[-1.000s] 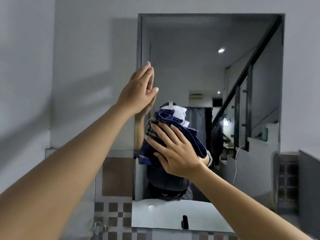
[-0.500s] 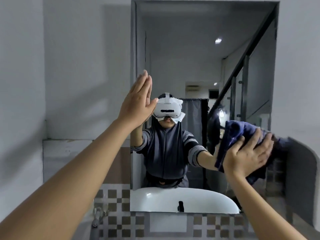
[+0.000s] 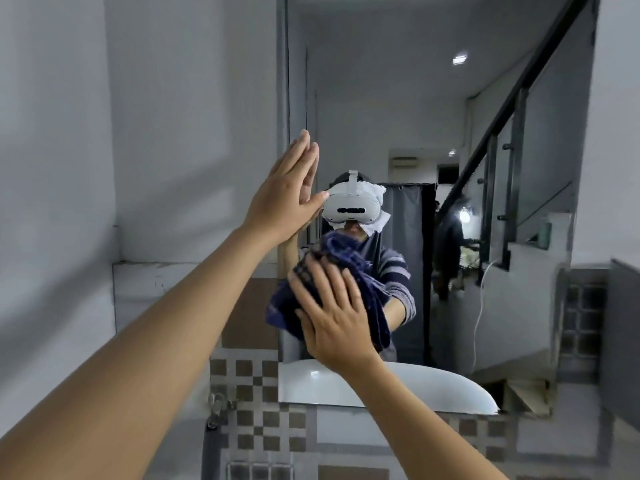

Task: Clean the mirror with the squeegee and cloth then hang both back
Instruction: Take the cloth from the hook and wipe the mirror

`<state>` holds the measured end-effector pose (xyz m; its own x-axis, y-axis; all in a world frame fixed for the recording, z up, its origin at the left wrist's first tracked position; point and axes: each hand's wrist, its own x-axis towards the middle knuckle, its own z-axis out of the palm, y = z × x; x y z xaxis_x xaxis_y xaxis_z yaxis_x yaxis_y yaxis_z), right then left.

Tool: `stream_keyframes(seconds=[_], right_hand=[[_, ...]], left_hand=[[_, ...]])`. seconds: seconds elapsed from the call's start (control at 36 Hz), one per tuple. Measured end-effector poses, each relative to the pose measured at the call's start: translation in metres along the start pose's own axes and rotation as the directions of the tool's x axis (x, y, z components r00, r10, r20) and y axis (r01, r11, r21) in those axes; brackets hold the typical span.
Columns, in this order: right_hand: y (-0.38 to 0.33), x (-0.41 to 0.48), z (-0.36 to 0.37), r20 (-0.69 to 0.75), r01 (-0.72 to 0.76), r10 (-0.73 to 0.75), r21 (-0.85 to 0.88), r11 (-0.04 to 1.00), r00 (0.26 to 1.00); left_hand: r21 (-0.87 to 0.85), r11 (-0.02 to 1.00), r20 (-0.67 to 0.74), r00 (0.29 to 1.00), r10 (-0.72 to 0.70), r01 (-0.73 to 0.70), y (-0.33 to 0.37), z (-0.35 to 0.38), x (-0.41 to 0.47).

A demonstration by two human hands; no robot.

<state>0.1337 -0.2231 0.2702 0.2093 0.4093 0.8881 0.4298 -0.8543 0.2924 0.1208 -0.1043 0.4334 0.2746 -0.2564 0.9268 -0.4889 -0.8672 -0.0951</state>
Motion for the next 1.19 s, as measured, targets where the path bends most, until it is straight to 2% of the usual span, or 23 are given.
stream_keyframes(seconds=[0.08,0.17,0.28,0.33,0.39,0.44,0.47,0.53,0.58,0.61,0.64,0.67,0.72,0.83,0.94,1.0,1.08,1.19], right_hand=[[0.029,-0.023,-0.003,0.113,0.295,-0.285,-0.08,0.952,0.952],[0.071,-0.04,-0.014,0.149,0.375,-0.354,-0.147,0.915,0.923],[0.127,-0.057,-0.038,0.104,0.218,-0.199,-0.227,0.949,0.974],[0.148,-0.069,-0.046,0.042,0.047,-0.038,-0.236,0.971,0.998],[0.16,-0.083,-0.049,-0.054,-0.199,0.192,-0.186,0.962,0.98],[0.16,-0.098,-0.046,-0.128,-0.472,0.462,-0.054,0.88,0.877],[0.155,-0.103,-0.042,-0.154,-0.597,0.594,0.027,0.802,0.79],[0.137,-0.107,-0.033,-0.203,-0.786,0.802,0.173,0.593,0.561],[0.112,-0.104,-0.024,-0.227,-0.866,0.907,0.287,0.41,0.354],[0.099,-0.1,-0.02,-0.217,-0.876,0.932,0.333,0.349,0.289],[0.085,-0.096,-0.016,-0.197,-0.876,0.946,0.364,0.316,0.259],[0.073,-0.092,-0.012,-0.176,-0.871,0.949,0.381,0.311,0.262],[0.049,-0.086,-0.005,-0.149,-0.849,0.928,0.375,0.372,0.341],[0.006,-0.074,0.007,-0.1,-0.738,0.79,0.302,0.604,0.605],[-0.023,-0.069,0.017,-0.036,-0.504,0.52,0.197,0.841,0.853],[-0.03,-0.073,0.021,-0.019,-0.337,0.343,0.145,0.93,0.939],[-0.034,-0.084,0.025,0.029,-0.121,0.119,0.081,0.989,0.993],[-0.025,-0.099,0.025,0.071,0.004,-0.006,0.027,1.0,0.997]], left_hand=[[0.007,1.0,-0.016,1.0,-0.002,0.002,0.001,0.003,-0.001],[0.004,1.0,-0.03,0.999,-0.011,0.011,0.001,0.006,-0.001],[-0.021,0.999,-0.063,0.998,-0.029,0.028,0.002,0.009,-0.003],[-0.031,0.999,-0.072,0.996,-0.043,0.041,0.003,0.013,-0.005],[-0.039,0.998,-0.085,0.995,-0.05,0.047,0.003,0.016,-0.006],[-0.043,0.998,-0.097,0.994,-0.053,0.049,0.004,0.019,-0.007],[-0.044,0.998,-0.104,0.993,-0.056,0.052,0.004,0.021,-0.007],[-0.046,0.997,-0.113,0.992,-0.063,0.058,0.004,0.024,-0.009],[-0.043,0.997,-0.11,0.992,-0.068,0.064,0.004,0.027,-0.013],[-0.038,0.997,-0.107,0.992,-0.068,0.064,0.005,0.028,-0.015],[-0.033,0.997,-0.104,0.992,-0.066,0.063,0.004,0.029,-0.018],[-0.03,0.998,-0.103,0.993,-0.065,0.062,0.005,0.03,-0.02],[-0.027,0.998,-0.1,0.993,-0.062,0.059,0.005,0.031,-0.025],[-0.035,0.998,-0.084,0.995,-0.053,0.05,0.006,0.032,-0.038],[-0.036,0.999,-0.073,0.997,-0.032,0.03,0.006,0.031,-0.054],[-0.039,0.999,-0.069,0.997,-0.032,0.029,0.005,0.032,-0.061],[-0.061,0.996,-0.057,0.996,-0.067,0.063,0.008,0.033,-0.073],[-0.099,0.988,-0.053,0.991,-0.124,0.118,0.018,0.038,-0.097]])
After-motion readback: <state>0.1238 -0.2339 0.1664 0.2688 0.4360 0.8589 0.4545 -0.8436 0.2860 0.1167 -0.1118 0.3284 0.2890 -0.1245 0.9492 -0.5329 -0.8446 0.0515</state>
